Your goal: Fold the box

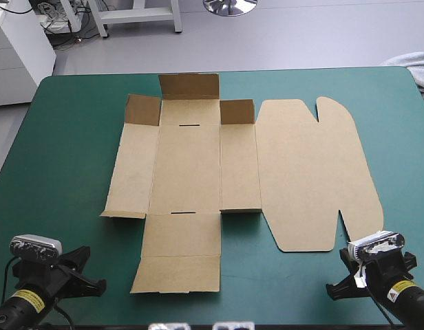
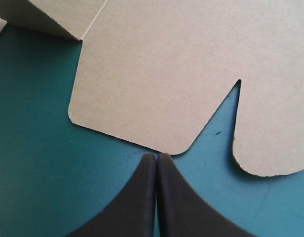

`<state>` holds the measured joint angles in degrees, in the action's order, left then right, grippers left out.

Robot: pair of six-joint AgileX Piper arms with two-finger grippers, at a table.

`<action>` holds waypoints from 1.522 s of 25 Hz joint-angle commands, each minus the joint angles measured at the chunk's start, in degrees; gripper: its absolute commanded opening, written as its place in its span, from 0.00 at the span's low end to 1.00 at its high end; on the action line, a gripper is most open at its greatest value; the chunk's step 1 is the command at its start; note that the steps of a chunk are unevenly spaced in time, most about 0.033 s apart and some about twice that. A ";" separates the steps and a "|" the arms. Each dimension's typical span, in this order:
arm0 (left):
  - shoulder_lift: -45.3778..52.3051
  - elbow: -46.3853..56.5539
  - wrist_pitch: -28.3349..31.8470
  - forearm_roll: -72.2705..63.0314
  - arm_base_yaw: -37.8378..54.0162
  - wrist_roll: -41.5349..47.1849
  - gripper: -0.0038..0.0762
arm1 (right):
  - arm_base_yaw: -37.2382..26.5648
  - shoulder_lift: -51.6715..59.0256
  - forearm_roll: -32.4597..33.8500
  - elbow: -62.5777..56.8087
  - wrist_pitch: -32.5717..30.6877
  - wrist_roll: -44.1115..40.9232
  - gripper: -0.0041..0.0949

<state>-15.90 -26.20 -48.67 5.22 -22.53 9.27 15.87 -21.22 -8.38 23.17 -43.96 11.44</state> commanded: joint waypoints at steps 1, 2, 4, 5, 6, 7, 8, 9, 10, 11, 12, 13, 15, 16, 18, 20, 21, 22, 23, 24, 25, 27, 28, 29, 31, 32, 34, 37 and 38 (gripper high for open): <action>-1.02 -1.46 3.72 -0.18 0.02 0.41 0.04 | -0.09 -0.92 -0.55 1.66 3.45 0.10 0.02; -1.02 -1.46 3.72 -0.18 0.02 0.41 0.04 | -0.09 -0.92 -0.55 1.66 3.45 0.10 0.02; -1.02 -1.46 3.72 -0.18 0.02 0.41 0.04 | -0.09 -0.92 -0.55 1.66 3.45 0.10 0.02; -1.02 -1.46 3.72 -0.18 0.02 0.41 0.04 | -0.09 -0.92 -0.55 1.66 3.45 0.10 0.02; -1.02 -1.46 3.72 -0.18 0.02 0.41 0.04 | -0.09 -0.92 -0.55 1.66 3.45 0.10 0.02; -1.02 -1.46 3.72 -0.18 0.02 0.41 0.04 | -0.09 -0.92 -0.55 1.66 3.45 0.10 0.02; -1.02 -1.46 3.72 -0.18 0.02 0.41 0.04 | -0.09 -0.92 -0.55 1.66 3.45 0.10 0.02; -1.02 -1.46 3.72 -0.18 0.02 0.41 0.04 | -0.09 -0.92 -0.55 1.66 3.45 0.10 0.02; -1.02 -1.46 3.72 -0.42 0.02 0.41 0.04 | -0.09 -0.92 -0.55 1.66 3.45 0.10 0.02; -1.02 -1.46 3.72 -1.15 0.02 0.41 0.04 | -0.09 -0.92 -0.55 1.66 3.45 0.10 0.02; -1.02 -1.46 3.90 -1.91 0.02 -0.44 0.04 | -0.09 -0.92 -0.55 1.66 3.45 0.10 0.02; -1.17 -1.46 3.90 -1.91 0.02 -0.74 0.04 | -0.09 -0.92 -0.55 1.66 3.45 0.10 0.02; -2.03 -2.47 3.90 -1.91 0.02 -0.99 0.04 | -0.09 -0.92 -0.55 1.66 3.45 0.10 0.02; -3.25 -4.79 3.90 -1.91 0.02 -1.15 0.04 | -0.09 -0.92 -0.55 1.66 3.45 0.10 0.02; -4.87 -7.64 3.90 -1.91 0.02 -1.80 0.04 | -0.09 -0.92 -0.55 1.66 3.45 0.23 0.02; -6.91 -10.98 3.98 -1.91 0.02 -2.30 0.04 | -0.09 -0.92 -0.55 1.66 3.45 0.23 0.02; -8.26 -13.11 3.98 -1.91 0.02 -2.46 0.04 | -0.09 -0.92 -0.55 1.66 3.45 0.23 0.02; -9.69 -15.41 3.73 -2.05 0.02 -2.46 0.04 | -0.09 -0.92 -0.55 1.66 3.45 0.23 0.02; -11.26 -17.67 3.12 -2.33 0.02 -2.46 0.04 | -0.09 -0.92 -0.55 1.66 3.45 0.23 0.02; -14.63 -22.02 1.37 -2.33 0.02 -2.46 0.04 | -0.09 -0.92 -0.55 1.66 3.45 0.23 0.02; -16.09 -23.64 0.43 -2.12 0.02 -2.46 0.04 | -0.09 -0.92 -0.55 1.66 3.45 0.23 0.02; -20.11 -27.09 -1.60 -1.93 0.02 -2.46 0.04 | -0.09 -0.92 -0.55 1.66 3.45 0.23 0.02; -21.80 -28.17 -2.18 -1.71 0.02 -2.46 0.04 | -0.09 -0.92 -0.55 1.66 3.45 0.23 0.02; -24.02 -29.27 -2.67 -1.53 0.02 -2.46 0.04 | -0.09 -0.92 -0.55 1.66 3.35 0.23 0.02; -28.50 -30.88 -2.68 -1.01 0.02 -2.46 0.04 | -0.09 -0.92 -0.55 1.66 3.42 0.23 0.02; -30.75 -31.68 -2.68 -1.01 0.02 -2.46 0.05 | -0.09 -0.92 -0.55 1.66 3.31 0.41 0.02; -34.73 -33.17 -2.46 -0.97 0.02 -2.46 0.06 | -0.09 -0.92 -0.55 1.66 3.31 0.56 0.02; -41.04 -36.24 -2.74 -2.04 0.02 -3.00 0.07 | -0.09 -0.92 -0.55 1.66 3.31 0.56 0.02; -42.52 -37.06 -2.86 -2.94 0.02 -4.03 0.07 | -0.09 -0.92 -0.55 1.66 3.31 0.56 0.02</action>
<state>-54.55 -59.06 -53.89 3.92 -22.53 6.67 15.87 -21.22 -8.38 23.17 -43.96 11.60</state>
